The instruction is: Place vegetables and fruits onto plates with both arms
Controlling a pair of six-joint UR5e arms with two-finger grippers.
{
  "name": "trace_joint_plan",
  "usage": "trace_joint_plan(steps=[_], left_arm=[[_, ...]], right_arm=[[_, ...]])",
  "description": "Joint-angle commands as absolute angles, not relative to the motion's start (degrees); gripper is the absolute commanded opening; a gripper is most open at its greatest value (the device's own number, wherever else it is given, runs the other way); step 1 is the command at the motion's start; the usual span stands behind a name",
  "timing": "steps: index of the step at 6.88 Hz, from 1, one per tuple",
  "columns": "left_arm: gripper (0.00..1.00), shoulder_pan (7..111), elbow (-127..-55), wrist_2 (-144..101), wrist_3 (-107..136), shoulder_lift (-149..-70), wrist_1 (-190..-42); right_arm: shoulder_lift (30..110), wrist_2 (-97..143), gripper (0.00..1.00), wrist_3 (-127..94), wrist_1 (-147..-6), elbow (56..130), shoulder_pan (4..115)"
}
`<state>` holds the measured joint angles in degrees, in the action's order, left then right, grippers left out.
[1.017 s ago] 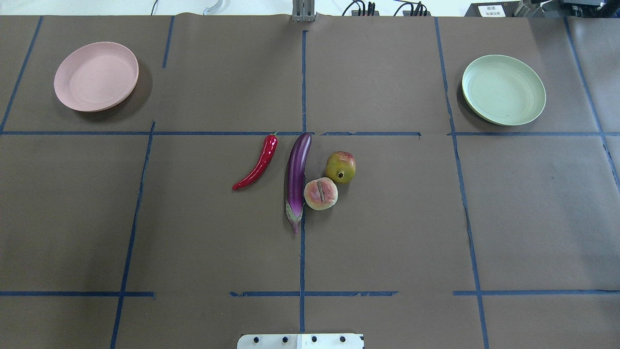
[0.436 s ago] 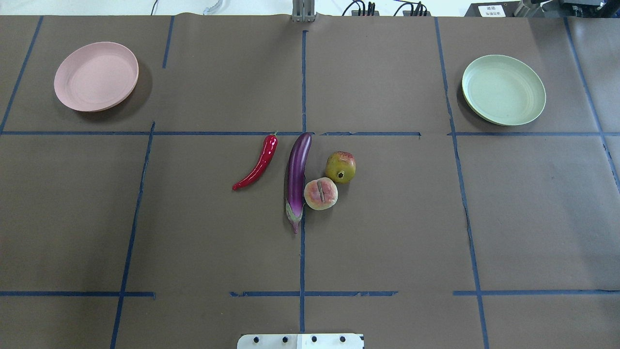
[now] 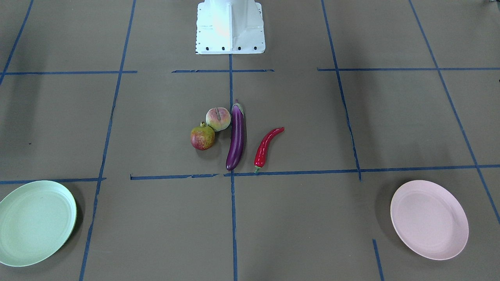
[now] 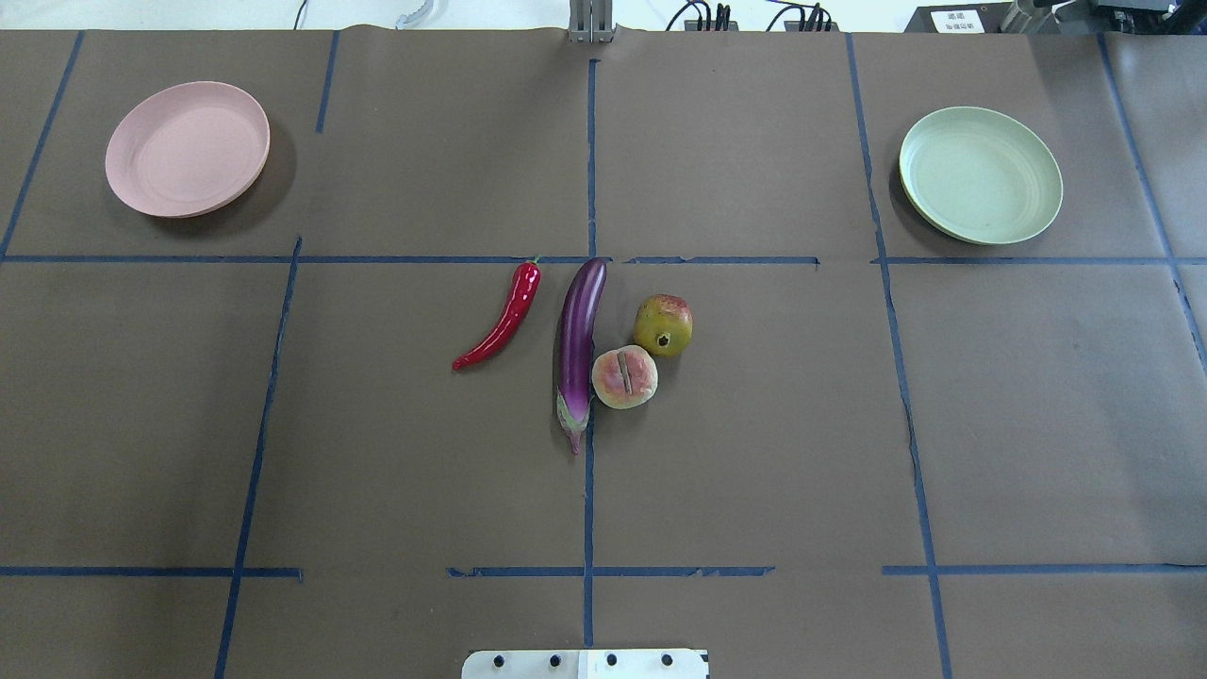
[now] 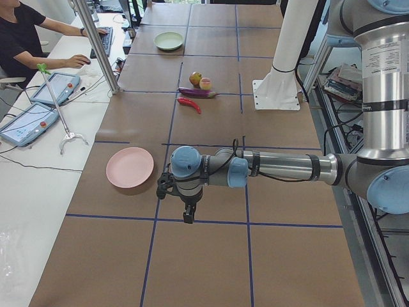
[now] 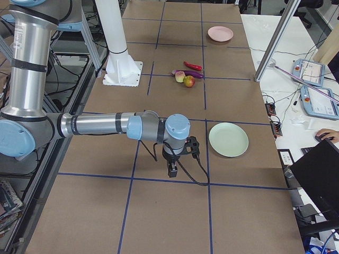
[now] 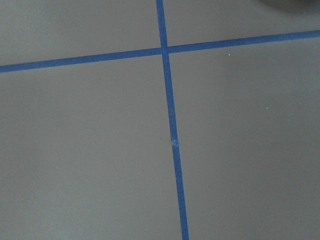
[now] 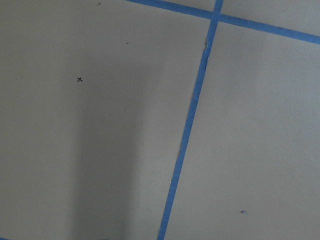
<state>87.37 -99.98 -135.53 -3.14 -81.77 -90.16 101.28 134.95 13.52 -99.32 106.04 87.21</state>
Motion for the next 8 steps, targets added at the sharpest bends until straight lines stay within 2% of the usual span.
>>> trace_joint_plan(steps=[1,8], left_arm=[[1.00,87.36,-99.76,-135.62,-3.16,-81.74,-90.09],[1.00,87.28,-100.81,-136.05,-3.26,-81.83,-90.70]], right_arm=[[101.43,135.61,1.00,13.62,-99.32,105.91,87.19],[100.90,137.37,1.00,13.10,-99.14,106.87,86.23]])
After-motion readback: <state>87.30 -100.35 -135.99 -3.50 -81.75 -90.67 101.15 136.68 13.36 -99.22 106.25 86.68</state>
